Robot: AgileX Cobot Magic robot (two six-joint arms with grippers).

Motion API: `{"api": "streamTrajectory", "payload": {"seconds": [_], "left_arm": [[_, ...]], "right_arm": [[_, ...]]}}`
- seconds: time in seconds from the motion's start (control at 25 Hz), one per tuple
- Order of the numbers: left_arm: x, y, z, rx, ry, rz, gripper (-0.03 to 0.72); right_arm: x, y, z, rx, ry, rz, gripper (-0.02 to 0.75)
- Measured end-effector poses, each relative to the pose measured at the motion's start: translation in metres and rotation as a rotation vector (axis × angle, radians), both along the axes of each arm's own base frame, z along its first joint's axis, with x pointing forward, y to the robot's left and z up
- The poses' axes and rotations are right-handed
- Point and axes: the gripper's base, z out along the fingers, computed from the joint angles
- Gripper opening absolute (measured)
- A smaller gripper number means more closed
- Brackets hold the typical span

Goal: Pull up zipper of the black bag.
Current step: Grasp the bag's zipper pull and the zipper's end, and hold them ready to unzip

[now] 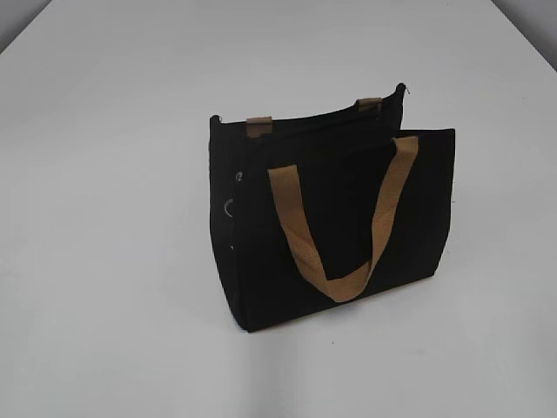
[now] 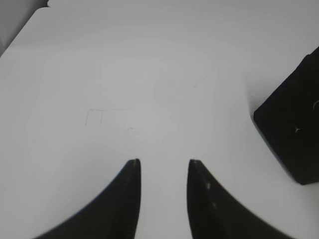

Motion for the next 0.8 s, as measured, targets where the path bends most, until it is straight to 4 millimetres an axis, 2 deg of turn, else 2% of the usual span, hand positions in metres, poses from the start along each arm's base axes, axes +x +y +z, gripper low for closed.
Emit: {"api": "streamTrajectory", "payload": {"seconds": [0.8], "left_arm": [[0.0, 0.0, 0.0, 0.0, 0.0, 0.0, 0.242]], "right_arm": [[0.0, 0.0, 0.0, 0.0, 0.0, 0.0, 0.592]]}}
